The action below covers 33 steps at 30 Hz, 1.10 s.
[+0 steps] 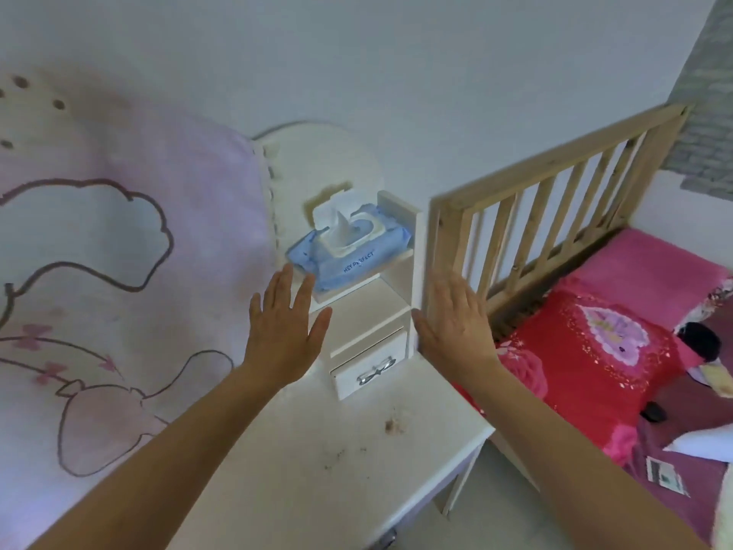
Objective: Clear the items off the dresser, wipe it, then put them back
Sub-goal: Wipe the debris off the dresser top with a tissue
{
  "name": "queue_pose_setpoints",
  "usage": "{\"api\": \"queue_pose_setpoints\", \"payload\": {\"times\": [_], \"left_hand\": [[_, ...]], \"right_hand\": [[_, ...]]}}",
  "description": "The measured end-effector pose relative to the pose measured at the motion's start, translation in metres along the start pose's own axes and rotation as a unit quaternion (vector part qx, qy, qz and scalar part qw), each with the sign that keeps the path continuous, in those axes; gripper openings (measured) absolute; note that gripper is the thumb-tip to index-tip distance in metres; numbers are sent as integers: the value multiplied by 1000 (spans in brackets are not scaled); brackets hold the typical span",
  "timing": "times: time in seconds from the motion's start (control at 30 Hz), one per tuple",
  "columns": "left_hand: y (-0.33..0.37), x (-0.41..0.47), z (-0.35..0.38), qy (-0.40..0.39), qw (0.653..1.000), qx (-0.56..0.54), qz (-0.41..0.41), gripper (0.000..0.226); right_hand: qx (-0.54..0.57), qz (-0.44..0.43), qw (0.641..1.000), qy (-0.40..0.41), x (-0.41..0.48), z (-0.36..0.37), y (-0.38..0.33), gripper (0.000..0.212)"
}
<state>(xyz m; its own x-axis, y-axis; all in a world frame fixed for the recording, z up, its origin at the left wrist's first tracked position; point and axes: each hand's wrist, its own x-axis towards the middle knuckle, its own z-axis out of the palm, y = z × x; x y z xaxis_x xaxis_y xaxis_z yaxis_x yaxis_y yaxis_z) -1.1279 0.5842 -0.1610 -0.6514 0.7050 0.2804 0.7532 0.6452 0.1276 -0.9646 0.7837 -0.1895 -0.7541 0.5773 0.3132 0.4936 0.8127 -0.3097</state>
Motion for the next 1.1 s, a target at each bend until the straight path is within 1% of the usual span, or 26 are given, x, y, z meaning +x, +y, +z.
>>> {"api": "queue_pose_setpoints", "payload": {"times": [0.1, 0.2, 0.23, 0.33, 0.4, 0.5, 0.57, 0.63, 0.73, 0.83, 0.93, 1.0, 1.1], "left_hand": [[12, 36, 4, 21, 1000, 9, -21, 69], [20, 64, 9, 34, 999, 8, -35, 72], [21, 72, 12, 31, 999, 10, -40, 72], [19, 85, 31, -4, 997, 20, -71, 73], [13, 83, 48, -32, 996, 0, -82, 69], [8, 76, 62, -12, 993, -70, -92, 65], [5, 77, 64, 8, 990, -102, -94, 65], [2, 80, 65, 17, 990, -112, -88, 65], [-1, 81, 68, 37, 991, -101, -74, 63], [3, 83, 70, 59, 992, -87, -73, 71], [11, 88, 70, 81, 995, -30, -49, 74], [17, 93, 68, 72, 997, 7, -31, 69], [21, 103, 65, 30, 997, 66, -36, 61]], "right_hand": [[46, -92, 994, 19, 61, -10, 11, 52], [106, -184, 975, 61, 116, -14, 8, 32], [117, -207, 969, 60, 131, -13, 5, 29], [115, -257, 959, 17, 164, -6, -5, 26], [102, -262, 959, -29, 180, 1, -11, 28], [43, -268, 958, -90, 193, 11, -15, 32], [19, -269, 959, -93, 197, 15, -16, 32], [0, -265, 960, -88, 202, 15, -19, 32], [-22, -255, 961, -107, 208, 15, -27, 35], [-31, -243, 961, -128, 214, 17, -33, 35], [-20, -243, 958, -149, 218, 19, -35, 34], [14, -253, 953, -169, 222, 18, -35, 30], [47, -254, 947, -193, 231, 16, -36, 25]]}}
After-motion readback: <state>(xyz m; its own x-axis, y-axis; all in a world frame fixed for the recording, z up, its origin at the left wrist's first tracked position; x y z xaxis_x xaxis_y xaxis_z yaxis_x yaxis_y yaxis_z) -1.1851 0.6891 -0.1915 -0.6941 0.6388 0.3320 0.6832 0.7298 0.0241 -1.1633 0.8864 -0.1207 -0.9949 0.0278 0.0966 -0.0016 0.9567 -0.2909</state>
